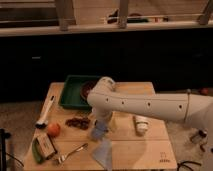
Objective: Place sponge in metal cup
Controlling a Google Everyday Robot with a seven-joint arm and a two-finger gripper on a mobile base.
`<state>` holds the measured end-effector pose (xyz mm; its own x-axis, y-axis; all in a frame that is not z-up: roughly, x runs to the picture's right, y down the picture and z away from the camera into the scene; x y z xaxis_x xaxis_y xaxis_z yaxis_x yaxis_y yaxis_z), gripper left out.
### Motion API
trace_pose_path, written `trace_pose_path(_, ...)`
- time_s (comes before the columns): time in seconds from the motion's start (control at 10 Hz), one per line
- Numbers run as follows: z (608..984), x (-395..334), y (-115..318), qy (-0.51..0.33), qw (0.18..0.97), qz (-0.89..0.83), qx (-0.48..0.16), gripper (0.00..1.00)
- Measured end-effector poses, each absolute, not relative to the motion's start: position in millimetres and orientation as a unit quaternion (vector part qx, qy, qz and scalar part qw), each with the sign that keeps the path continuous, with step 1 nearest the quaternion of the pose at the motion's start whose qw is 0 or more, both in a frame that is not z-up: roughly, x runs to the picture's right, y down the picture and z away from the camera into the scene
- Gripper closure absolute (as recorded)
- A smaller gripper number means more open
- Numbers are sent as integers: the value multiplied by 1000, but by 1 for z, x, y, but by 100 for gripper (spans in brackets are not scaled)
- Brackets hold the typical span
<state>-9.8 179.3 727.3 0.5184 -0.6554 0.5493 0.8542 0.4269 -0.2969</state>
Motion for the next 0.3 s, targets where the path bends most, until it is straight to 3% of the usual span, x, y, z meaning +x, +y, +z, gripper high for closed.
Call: trace_pose_path(0.3, 726, -3, 177, -173, 831, -450, -277, 20)
